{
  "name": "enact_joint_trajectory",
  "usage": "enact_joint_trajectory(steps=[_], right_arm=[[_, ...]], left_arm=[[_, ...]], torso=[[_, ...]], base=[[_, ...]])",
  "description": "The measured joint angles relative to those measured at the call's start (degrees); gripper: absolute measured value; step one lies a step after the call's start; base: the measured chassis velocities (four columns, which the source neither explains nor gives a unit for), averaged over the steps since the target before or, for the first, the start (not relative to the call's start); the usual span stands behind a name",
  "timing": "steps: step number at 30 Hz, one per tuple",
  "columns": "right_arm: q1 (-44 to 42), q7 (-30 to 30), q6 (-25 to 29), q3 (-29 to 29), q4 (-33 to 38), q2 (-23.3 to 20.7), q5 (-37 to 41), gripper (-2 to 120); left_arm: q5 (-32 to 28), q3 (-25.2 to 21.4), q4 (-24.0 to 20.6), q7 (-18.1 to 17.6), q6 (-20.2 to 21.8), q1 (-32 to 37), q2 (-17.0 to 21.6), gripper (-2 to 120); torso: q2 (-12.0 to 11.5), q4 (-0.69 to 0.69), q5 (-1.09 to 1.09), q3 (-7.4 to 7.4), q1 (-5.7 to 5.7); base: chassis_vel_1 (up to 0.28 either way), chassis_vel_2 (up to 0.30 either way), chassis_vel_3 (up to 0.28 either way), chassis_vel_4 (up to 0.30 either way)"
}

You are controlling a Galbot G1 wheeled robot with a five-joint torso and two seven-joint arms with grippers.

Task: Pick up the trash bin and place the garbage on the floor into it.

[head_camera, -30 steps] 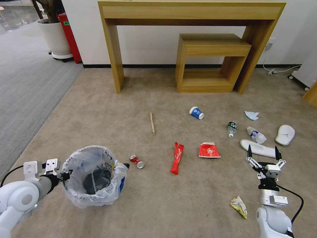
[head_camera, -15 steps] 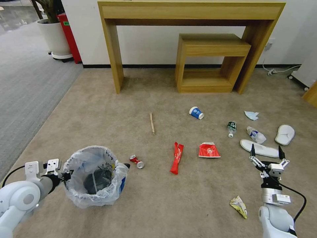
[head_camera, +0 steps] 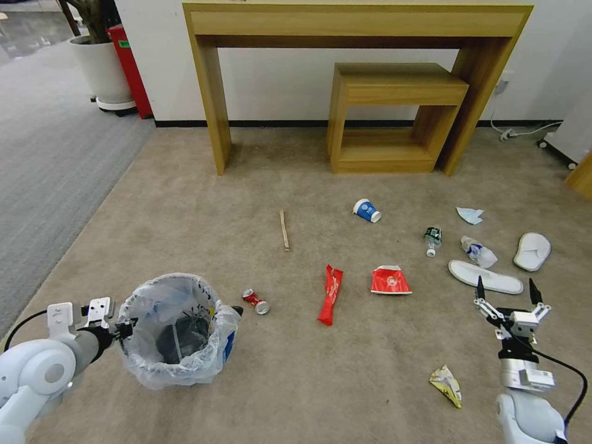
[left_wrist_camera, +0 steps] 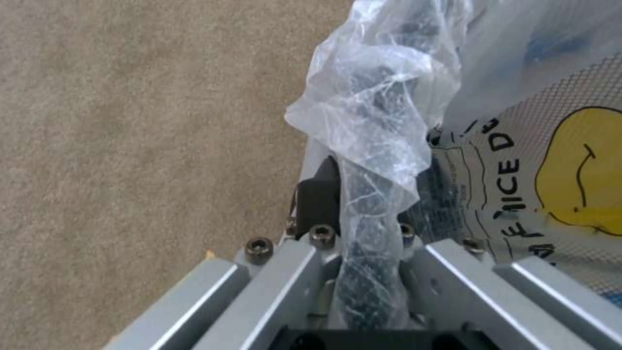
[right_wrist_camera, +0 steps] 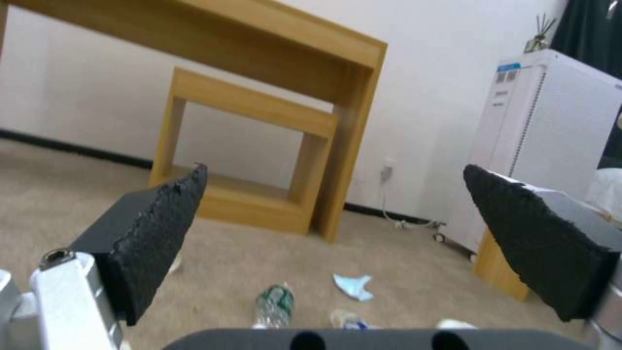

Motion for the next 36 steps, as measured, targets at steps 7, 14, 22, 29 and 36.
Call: enact_joint_trajectory(steps=[7,14,22,29,36], right_arm=[[-3.80,-3.69,0.43,-0.14,0.38,-3.96,1.68,100],[-5.91,-10.05,2.72,-0.80,-0.51,-6.58,3.57,100],[-8.27,-13.95,4.81,-1.46,-1.24,-8.15,4.23,100],[-11.24,-19.56,5.59,-2.80,-1.38,-10.68,6.95,100],[-13.22,-28.17,5.64,-3.85,-2.60,-12.10,10.29,100]], left_arm=[[0.30,0.34,0.53,0.41,0.00,-0.54,-0.03,0],[0.42,0.70,0.91,0.71,0.00,-0.98,-0.06,0],[0.65,0.85,1.01,0.90,0.00,-1.04,-0.06,0],[1.05,1.15,1.03,0.95,0.00,-1.11,-0.38,0],[1.31,0.88,0.74,1.07,0.00,-0.65,-0.52,0]], torso=[[0.00,0.00,-0.01,0.00,0.00],[0.00,0.00,-0.01,0.00,0.00],[0.00,0.00,-0.01,0.00,0.00],[0.00,0.00,-0.02,0.00,0.00],[0.00,0.00,-0.01,0.00,0.00]], base=[[0.000,0.000,0.000,0.000],[0.000,0.000,0.000,0.000],[0.000,0.000,0.000,0.000],[0.000,0.000,0.000,0.000],[0.000,0.000,0.000,0.000]])
